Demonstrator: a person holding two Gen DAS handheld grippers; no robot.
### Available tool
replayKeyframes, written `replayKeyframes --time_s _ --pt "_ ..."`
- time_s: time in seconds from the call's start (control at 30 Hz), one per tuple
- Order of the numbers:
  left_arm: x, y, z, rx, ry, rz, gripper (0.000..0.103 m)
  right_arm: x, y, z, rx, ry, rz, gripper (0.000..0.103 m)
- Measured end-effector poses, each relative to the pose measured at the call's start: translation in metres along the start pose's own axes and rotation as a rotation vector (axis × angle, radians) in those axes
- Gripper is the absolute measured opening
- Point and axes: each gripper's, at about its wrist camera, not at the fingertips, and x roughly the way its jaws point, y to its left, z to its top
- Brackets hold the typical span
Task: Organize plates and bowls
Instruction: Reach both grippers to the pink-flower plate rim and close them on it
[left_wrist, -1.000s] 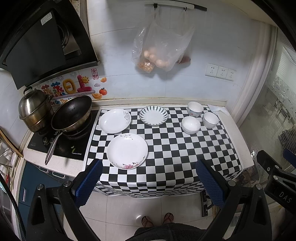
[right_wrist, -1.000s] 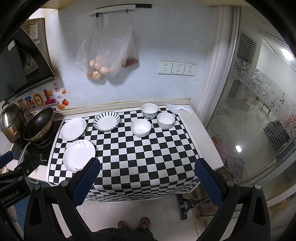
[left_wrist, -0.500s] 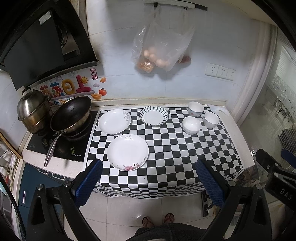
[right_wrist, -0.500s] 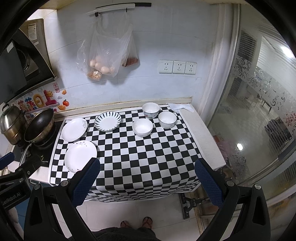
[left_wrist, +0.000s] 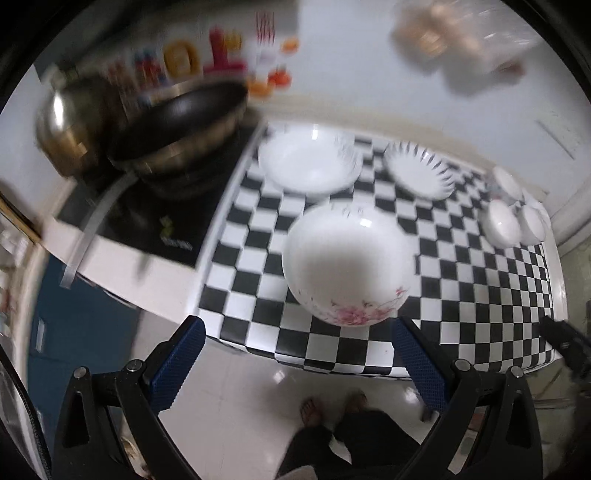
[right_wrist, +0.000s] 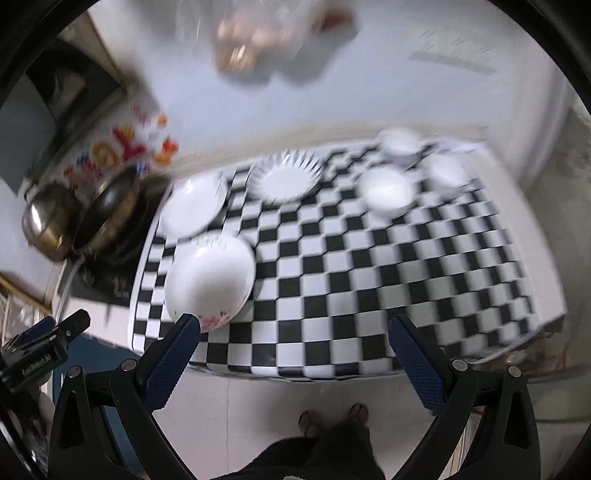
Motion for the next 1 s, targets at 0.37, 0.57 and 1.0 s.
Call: replayKeyframes --time_s 0.37,0.57,1.0 --pt "0.145 0.032 0.043 -0.078 0.239 -0.106 0.071 0.207 0.021 0.052 -0.008 0.315 0.117 0.085" --pt "0.199 0.027 0.060 -0.049 0.338 -0.106 0.046 0.280 0.023 0.079 -0.007 0.446 0.184 0.062" --pt "0.203 0.017 0.054 -0.046 0.381 -0.081 0.036 0.306 0.039 0.085 -0.092 0.544 0.237 0.013"
